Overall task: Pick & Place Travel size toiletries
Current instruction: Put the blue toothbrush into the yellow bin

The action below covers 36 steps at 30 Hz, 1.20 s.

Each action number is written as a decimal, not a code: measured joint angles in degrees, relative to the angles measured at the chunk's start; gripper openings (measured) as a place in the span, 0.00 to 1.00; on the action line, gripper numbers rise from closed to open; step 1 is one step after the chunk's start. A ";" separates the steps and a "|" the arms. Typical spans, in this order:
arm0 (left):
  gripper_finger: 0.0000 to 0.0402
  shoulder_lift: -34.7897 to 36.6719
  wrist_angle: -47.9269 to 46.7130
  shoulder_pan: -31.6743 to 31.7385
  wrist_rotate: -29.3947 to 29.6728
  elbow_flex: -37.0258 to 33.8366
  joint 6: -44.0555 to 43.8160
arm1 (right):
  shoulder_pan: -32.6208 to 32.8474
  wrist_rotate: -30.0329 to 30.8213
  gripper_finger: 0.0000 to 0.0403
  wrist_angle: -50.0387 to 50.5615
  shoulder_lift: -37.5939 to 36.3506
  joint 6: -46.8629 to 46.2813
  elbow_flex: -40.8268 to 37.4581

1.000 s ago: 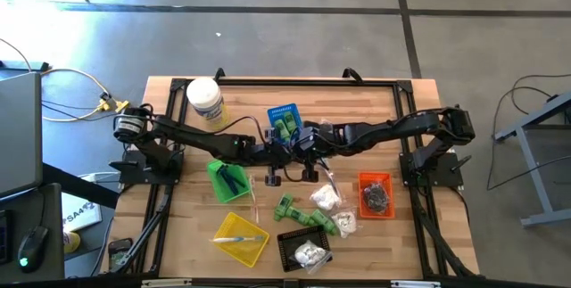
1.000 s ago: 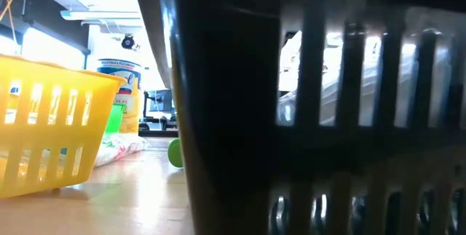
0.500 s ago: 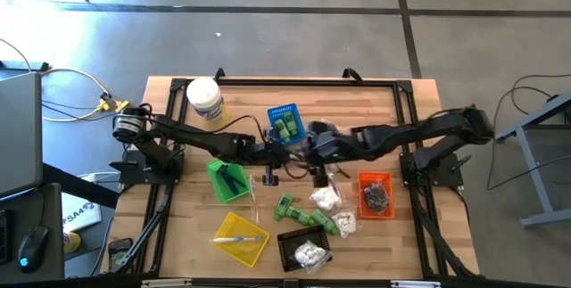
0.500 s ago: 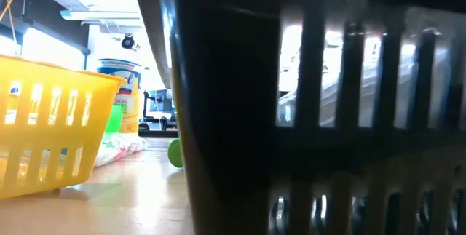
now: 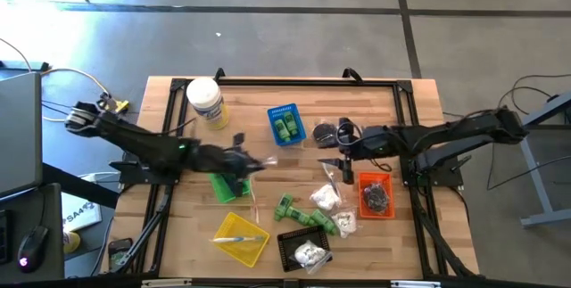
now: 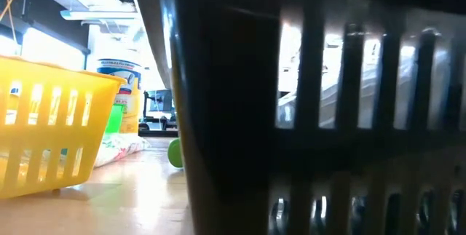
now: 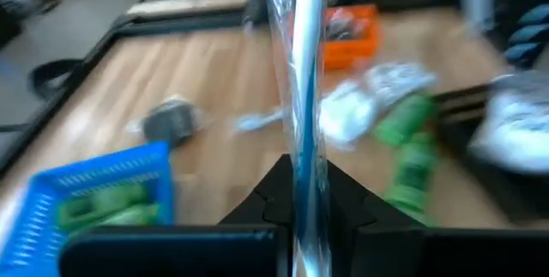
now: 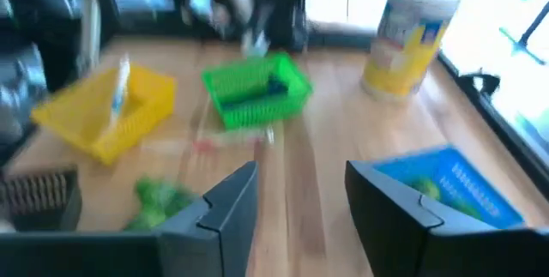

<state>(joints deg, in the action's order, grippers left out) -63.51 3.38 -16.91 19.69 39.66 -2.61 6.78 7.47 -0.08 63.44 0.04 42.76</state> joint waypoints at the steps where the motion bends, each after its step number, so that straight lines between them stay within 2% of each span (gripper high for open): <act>1: 0.04 1.48 3.98 -1.41 0.14 -2.17 -1.22 | -0.02 0.13 0.41 -2.58 -0.38 -0.04 -1.17; 5: 0.04 5.04 21.25 -8.02 0.83 -11.44 -5.67 | -0.52 -0.11 0.38 -8.46 -0.08 0.05 -4.68; 8: 0.04 3.67 36.14 -13.48 3.59 -16.94 -6.67 | -0.88 -0.08 0.37 -9.45 0.19 0.08 -6.34; 11: 0.04 -0.53 47.98 -19.25 8.34 -18.77 -5.21 | -0.99 -0.16 0.37 -11.41 0.33 0.16 -7.56; 17: 0.04 -13.53 62.81 -28.85 16.34 -15.70 0.74 | -1.69 -1.39 0.37 -12.94 0.61 0.15 -8.11; 21: 0.04 -21.13 68.84 -34.01 24.99 -11.56 3.84 | -2.04 -3.53 0.37 -13.12 0.66 0.20 -8.15; 27: 0.04 -24.94 70.99 -40.65 38.31 -9.32 6.96 | -2.33 -9.69 0.34 -12.28 -2.22 2.64 -8.19; 31: 0.04 -25.35 71.95 -41.55 37.00 -9.27 6.72 | -2.28 -10.38 0.28 -11.25 -8.97 2.66 -8.21; 36: 0.04 -31.30 81.63 -36.82 25.60 -9.25 7.35 | -2.29 -10.62 0.14 -15.30 -18.21 4.13 -12.84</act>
<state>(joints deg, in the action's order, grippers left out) -94.81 85.01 -53.73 45.29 30.41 4.74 4.49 -3.15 -15.37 45.23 4.18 29.92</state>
